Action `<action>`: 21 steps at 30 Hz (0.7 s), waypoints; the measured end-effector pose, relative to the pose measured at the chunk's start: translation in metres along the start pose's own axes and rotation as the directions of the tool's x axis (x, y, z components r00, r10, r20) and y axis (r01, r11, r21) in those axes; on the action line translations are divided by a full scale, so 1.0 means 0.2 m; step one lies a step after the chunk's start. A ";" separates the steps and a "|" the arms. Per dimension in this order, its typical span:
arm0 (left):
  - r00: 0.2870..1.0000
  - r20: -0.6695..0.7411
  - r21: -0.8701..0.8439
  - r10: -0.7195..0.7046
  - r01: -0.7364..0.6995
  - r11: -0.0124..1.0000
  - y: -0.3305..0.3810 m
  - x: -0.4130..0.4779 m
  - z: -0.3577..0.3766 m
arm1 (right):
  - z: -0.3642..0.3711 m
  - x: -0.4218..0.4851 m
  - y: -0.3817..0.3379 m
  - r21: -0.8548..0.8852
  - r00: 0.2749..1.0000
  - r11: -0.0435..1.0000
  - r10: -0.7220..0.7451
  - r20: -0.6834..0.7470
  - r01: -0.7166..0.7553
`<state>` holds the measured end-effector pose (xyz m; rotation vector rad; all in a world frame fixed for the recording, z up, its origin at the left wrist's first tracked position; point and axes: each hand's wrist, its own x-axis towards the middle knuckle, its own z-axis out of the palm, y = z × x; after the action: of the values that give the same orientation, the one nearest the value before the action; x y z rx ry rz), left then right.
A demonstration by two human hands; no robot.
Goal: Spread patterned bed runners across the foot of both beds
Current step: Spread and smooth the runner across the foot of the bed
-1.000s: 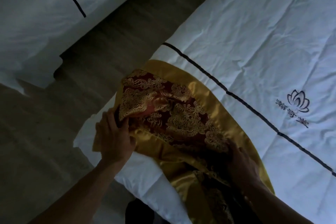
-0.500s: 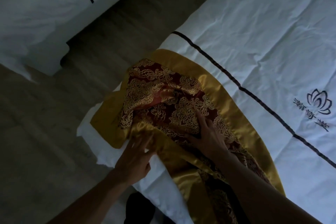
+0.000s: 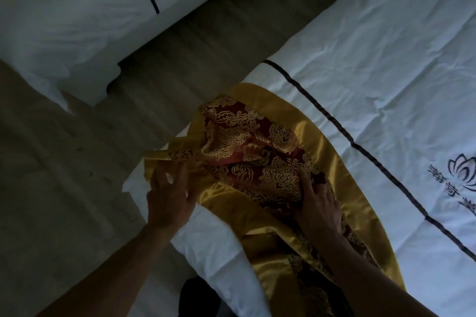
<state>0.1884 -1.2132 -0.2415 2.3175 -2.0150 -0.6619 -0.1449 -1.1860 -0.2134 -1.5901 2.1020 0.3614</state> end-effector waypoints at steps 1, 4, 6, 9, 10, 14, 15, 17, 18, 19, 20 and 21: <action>0.999 -0.007 -0.016 -0.038 0.037 0.999 -0.02 0.04 0.00 | -0.01 -0.01 -0.02 -0.003 0.999 1.000 -0.001 0.041 0.001; 0.956 -0.008 -0.234 -0.294 0.284 0.930 -0.03 0.14 -0.01 | -0.04 0.00 -0.13 0.081 0.996 0.995 -0.061 0.058 0.056; 0.861 -0.016 -0.493 -0.508 0.435 0.753 -0.02 0.19 -0.01 | -0.09 0.05 -0.24 0.192 0.994 0.975 -0.103 -0.034 0.108; 0.784 0.186 -0.579 -0.592 0.574 0.579 -0.04 0.24 -0.03 | -0.20 0.24 -0.40 0.318 0.972 0.931 -0.116 -0.202 0.178; 0.778 0.223 -0.588 -0.587 0.588 0.556 -0.03 0.25 -0.03 | -0.23 0.33 -0.47 0.315 0.961 0.926 -0.137 -0.239 0.210; 0.830 0.096 -0.716 -0.549 0.441 0.541 -0.07 0.24 0.04 | -0.24 0.61 -0.75 0.272 0.945 0.905 -0.305 -0.118 0.326; 0.861 0.071 -0.714 -0.503 0.396 0.578 -0.09 0.24 0.07 | -0.20 0.65 -0.81 0.286 0.950 0.908 -0.308 -0.045 0.307; 0.906 0.030 -0.706 -0.422 0.318 0.632 -0.12 0.22 0.11 | -0.10 0.68 -0.89 0.241 0.966 0.939 -0.258 0.030 0.244; 0.923 0.017 -0.689 -0.385 0.289 0.664 -0.13 0.20 0.11 | -0.05 0.69 -0.91 0.188 0.975 0.959 -0.220 0.032 0.210; 0.934 0.033 -0.674 -0.357 0.285 0.682 -0.14 0.18 0.12 | -0.01 0.69 -0.92 0.134 0.983 0.975 -0.184 0.023 0.180; 0.943 0.064 -0.650 -0.327 0.288 0.703 -0.14 0.16 0.13 | 0.00 0.69 -0.92 0.086 0.988 0.985 -0.155 0.029 0.152; 0.944 0.108 -0.633 -0.311 0.306 0.711 -0.15 0.14 0.13 | 0.01 0.68 -0.92 0.049 0.990 0.990 -0.131 0.051 0.129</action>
<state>0.2111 -1.2273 -0.2826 2.1858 -1.1020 -1.1394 0.0014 -1.3503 -0.2713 -1.6615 1.9410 0.3058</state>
